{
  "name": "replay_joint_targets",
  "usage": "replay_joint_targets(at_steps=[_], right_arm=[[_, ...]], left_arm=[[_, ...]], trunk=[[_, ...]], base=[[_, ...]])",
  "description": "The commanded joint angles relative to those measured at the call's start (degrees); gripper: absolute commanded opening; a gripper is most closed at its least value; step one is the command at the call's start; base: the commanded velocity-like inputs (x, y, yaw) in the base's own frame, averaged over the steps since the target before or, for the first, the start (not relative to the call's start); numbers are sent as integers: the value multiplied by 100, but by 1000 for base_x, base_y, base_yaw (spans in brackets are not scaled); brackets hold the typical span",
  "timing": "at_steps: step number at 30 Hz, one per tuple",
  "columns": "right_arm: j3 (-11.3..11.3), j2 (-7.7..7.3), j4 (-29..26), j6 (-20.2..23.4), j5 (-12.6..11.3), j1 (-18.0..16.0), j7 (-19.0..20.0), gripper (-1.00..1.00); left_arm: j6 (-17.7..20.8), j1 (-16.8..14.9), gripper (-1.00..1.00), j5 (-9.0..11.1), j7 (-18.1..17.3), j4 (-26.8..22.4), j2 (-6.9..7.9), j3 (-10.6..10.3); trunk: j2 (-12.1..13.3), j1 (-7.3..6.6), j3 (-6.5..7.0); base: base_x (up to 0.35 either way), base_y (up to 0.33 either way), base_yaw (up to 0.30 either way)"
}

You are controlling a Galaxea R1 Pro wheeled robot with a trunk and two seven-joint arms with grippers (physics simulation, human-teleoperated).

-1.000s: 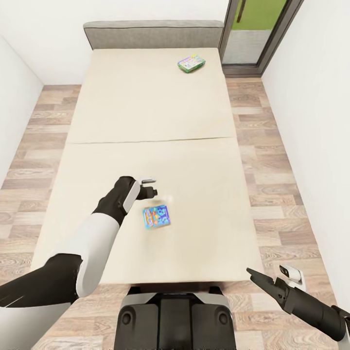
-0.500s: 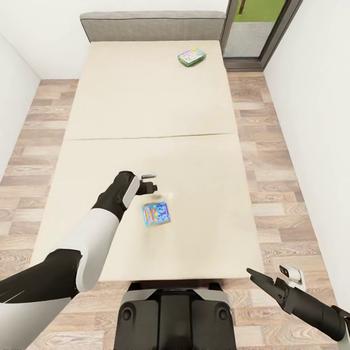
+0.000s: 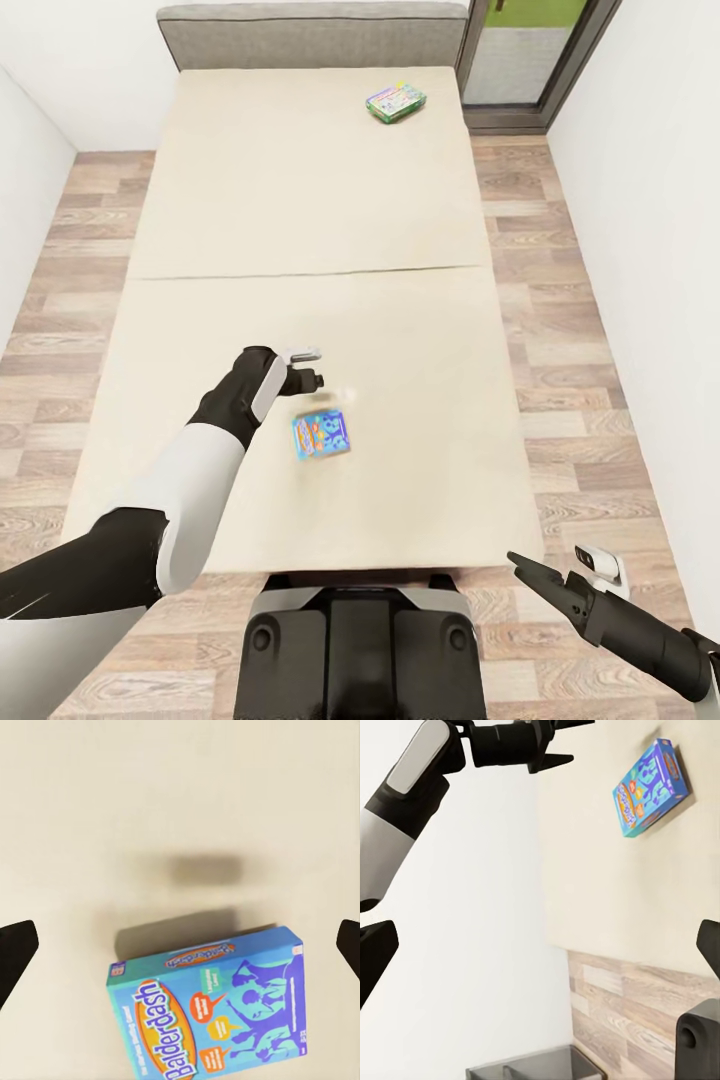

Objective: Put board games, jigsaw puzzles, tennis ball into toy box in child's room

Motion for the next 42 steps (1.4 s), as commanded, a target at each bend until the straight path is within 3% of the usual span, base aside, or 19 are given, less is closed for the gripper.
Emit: replay_joint_targets(at_steps=[1,42], right_arm=[[-2,-1,-1,60,-5,-2,17,100],[-11,-2,0,51,-4,-2,16,100]], left_arm=[[19,-2,100,61,50,-6,-4,12],[29,-55,100,61,48,-111,-4,4]], trunk=[[-9,3,-16],[-9,3,-401]], base=[[0,0,0],[0,0,0]])
